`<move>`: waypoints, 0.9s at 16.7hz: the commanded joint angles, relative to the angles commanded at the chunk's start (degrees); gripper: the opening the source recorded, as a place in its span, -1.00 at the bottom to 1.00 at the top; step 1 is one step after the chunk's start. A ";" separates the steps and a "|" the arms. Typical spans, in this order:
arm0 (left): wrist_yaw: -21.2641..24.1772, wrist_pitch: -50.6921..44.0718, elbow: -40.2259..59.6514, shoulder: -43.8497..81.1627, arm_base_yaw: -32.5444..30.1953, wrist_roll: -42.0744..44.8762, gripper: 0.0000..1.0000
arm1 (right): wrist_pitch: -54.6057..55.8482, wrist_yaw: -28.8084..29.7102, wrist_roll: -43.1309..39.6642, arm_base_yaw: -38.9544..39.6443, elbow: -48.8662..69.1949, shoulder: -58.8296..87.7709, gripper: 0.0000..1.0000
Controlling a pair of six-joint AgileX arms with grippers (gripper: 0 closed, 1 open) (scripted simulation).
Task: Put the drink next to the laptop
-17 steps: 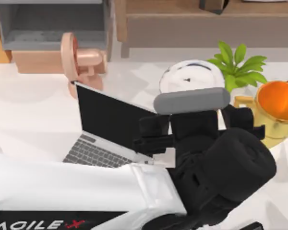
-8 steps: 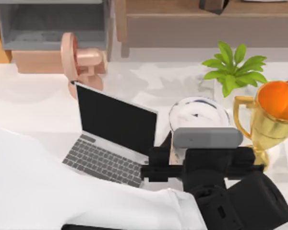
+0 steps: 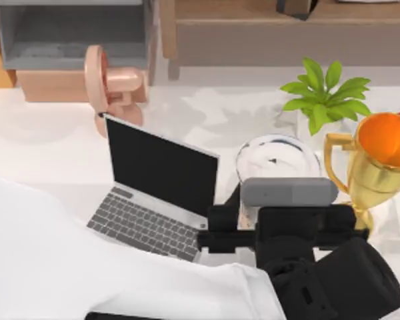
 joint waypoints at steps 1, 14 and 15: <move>0.04 0.46 -0.08 0.08 0.02 0.03 -1.00 | 0.00 0.00 0.00 0.00 0.00 0.00 1.00; -1.09 5.09 -1.84 4.44 -0.30 -0.03 -1.00 | 0.00 0.00 0.00 0.00 0.00 0.00 1.00; -1.08 5.09 -1.85 4.45 -0.30 -0.03 -1.00 | 0.00 0.00 0.00 0.00 0.00 0.00 1.00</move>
